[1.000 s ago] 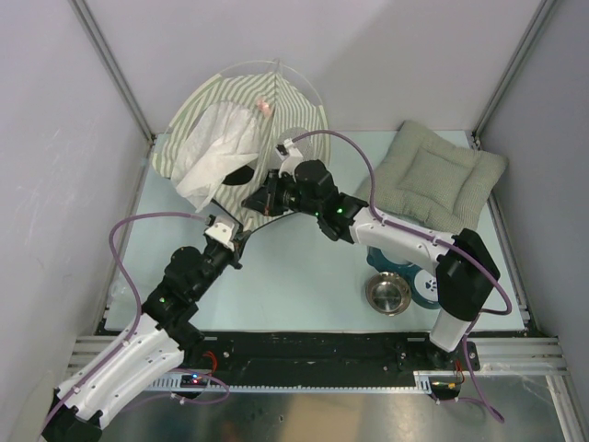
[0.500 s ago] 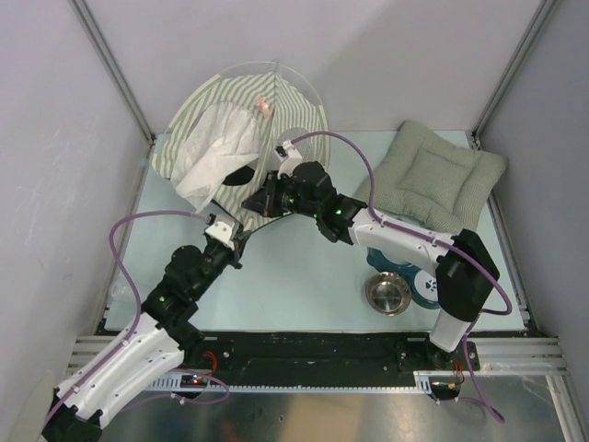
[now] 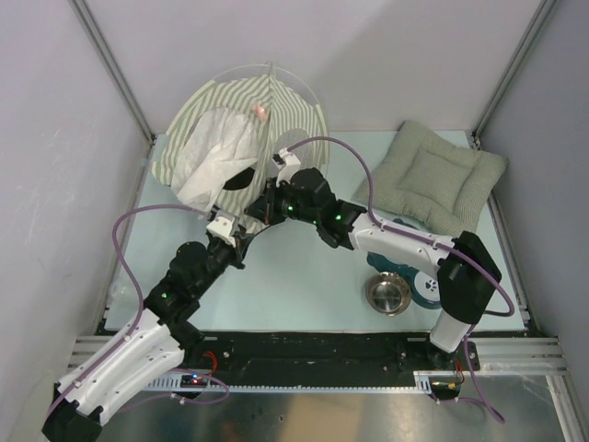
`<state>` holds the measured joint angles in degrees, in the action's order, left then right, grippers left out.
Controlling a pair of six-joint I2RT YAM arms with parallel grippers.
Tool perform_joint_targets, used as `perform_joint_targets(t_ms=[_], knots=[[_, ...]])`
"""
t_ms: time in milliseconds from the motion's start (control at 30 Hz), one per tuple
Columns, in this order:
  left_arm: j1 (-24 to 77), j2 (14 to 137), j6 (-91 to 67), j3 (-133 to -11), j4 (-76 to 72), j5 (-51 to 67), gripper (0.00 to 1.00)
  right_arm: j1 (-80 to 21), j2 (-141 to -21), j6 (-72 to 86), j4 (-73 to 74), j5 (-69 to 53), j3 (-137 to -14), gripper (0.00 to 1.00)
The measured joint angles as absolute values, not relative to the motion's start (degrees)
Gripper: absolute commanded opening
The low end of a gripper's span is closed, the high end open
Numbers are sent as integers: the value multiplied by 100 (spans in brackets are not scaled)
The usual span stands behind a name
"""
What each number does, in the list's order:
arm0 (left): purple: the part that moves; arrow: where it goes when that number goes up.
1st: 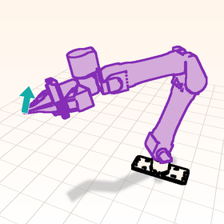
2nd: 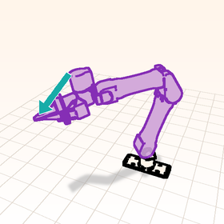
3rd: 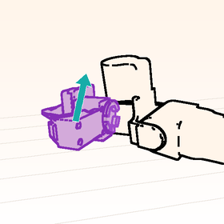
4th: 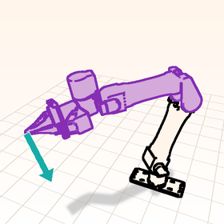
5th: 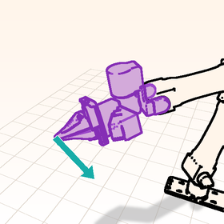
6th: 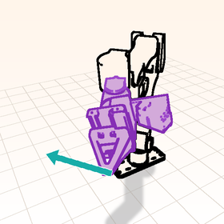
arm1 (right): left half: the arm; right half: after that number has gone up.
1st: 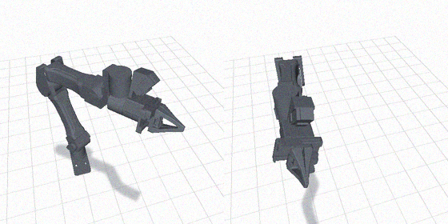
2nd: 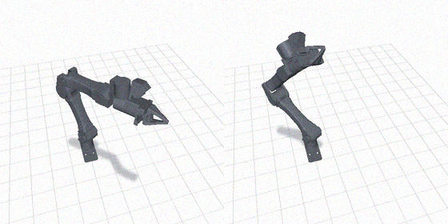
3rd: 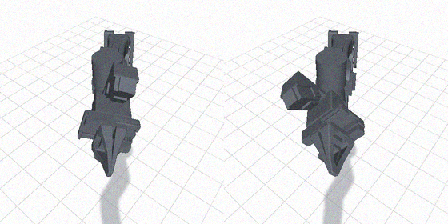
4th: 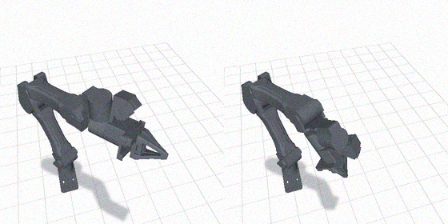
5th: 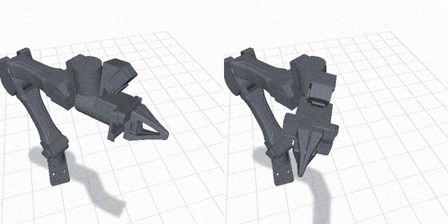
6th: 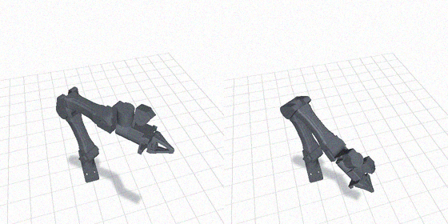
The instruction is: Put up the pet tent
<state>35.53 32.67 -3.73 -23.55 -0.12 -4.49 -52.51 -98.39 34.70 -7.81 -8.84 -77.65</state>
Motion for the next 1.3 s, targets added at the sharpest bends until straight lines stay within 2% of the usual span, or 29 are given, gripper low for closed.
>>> perform_joint_targets(t_ms=[67, 133, 233, 333, 400, 500, 633, 800, 1000, 1100, 1200, 1267, 1300], knots=[[3562, 3308, -464, -2399, 16, -449, 0, -5258, -9767, 3446, -755, -886, -7697, 6], [3588, 3347, -543, -2425, 14, -438, 0, -5256, -9697, 3444, -749, -895, -7647, 14], [3599, 3409, -613, -2464, 12, -436, 0, -5249, -9662, 3439, -733, -930, -7616, 37], [3599, 3476, -655, -2480, 5, -434, 0, -5218, -9662, 3489, -709, -993, -7592, 56], [3599, 3520, -672, -2480, 8, -434, 0, -5207, -9644, 3548, -707, -1057, -7581, 65], [3599, 3555, -742, -2480, 1, -434, 0, -5168, -9524, 3634, -635, -1107, -7577, 72], [3601, 3559, -878, -2449, -126, -447, 1, -5009, -9161, 3693, -314, -1070, -7577, 76], [3601, 3701, -1151, -2204, -410, -462, 5, -4744, -8617, 3645, 408, -657, -7577, 77], [3640, 4460, -1621, -1835, -974, -336, 20, -4560, -8149, 3358, 1135, 139, -7299, 77], [3728, 4805, -1758, -1651, -1188, -274, 37, -4521, -8018, 3177, 1367, 414, -7122, 77], [3837, 5094, -1837, -1562, -1280, -222, 48, -4497, -7935, 3039, 1520, 609, -7028, 77], [3885, 5225, -1857, -1553, -1358, -235, 63, -4488, -7881, 2961, 1597, 711, -6997, 77], [3896, 5238, -1857, -1546, -1398, -248, 75, -4486, -7856, 2928, 1612, 755, -6987, 77]])
